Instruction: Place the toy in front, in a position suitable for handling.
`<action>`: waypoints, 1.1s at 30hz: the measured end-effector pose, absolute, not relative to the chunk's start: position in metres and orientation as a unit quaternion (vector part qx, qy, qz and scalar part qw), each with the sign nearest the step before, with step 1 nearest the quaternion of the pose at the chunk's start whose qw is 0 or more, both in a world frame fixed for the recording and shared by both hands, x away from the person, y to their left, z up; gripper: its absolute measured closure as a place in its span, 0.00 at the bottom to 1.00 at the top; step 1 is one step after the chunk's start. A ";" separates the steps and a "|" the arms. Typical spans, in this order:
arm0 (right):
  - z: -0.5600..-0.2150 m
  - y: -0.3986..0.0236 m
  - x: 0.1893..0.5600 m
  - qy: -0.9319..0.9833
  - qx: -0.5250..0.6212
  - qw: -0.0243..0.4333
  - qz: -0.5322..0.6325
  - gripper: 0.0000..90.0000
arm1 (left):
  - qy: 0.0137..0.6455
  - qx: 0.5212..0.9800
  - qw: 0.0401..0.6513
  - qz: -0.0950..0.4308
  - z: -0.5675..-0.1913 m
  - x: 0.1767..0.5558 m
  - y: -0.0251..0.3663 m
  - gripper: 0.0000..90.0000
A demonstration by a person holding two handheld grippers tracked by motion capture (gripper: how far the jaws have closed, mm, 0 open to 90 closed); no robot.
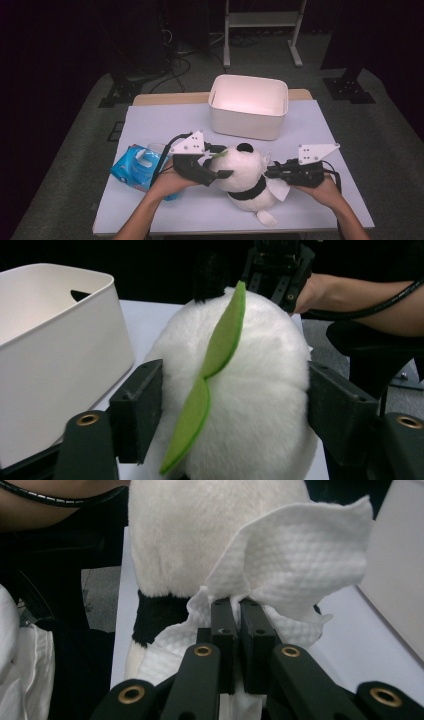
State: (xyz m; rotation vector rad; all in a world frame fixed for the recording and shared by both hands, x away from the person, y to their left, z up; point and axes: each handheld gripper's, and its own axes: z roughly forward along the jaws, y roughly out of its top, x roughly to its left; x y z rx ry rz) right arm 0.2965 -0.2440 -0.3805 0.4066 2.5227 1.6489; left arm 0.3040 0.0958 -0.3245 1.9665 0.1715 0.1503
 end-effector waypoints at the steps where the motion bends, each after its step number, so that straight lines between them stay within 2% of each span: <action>1: -0.381 -0.245 0.296 0.829 0.133 0.051 0.541 0.95 | 0.073 0.829 0.551 0.063 -0.324 0.304 0.095 0.28; 6: -0.383 -0.251 0.292 0.833 0.136 0.050 0.535 0.95 | 0.084 0.826 0.556 0.048 -0.330 0.307 0.098 0.23; 18: -0.385 -0.253 0.288 0.834 0.140 0.047 0.532 0.95 | 0.094 0.833 0.545 0.019 -0.349 0.307 0.102 0.21; 25: -0.388 -0.256 0.286 0.831 0.143 0.038 0.537 0.95 | 0.103 0.844 0.527 -0.007 -0.368 0.308 0.096 0.17; 27: -0.389 -0.256 0.286 0.830 0.143 0.036 0.537 0.95 | 0.100 0.834 0.542 -0.013 -0.370 0.308 0.096 0.21; 29: -0.389 -0.257 0.286 0.829 0.143 0.036 0.539 0.95 | 0.089 0.829 0.552 -0.006 -0.369 0.309 0.095 0.29; 30: -0.389 -0.257 0.286 0.828 0.142 0.033 0.541 0.95 | 0.083 0.827 0.556 0.000 -0.367 0.308 0.094 0.36; 33: -0.387 -0.260 0.285 0.818 0.144 0.027 0.555 0.95 | 0.075 0.820 0.568 0.010 -0.358 0.310 0.097 0.44</action>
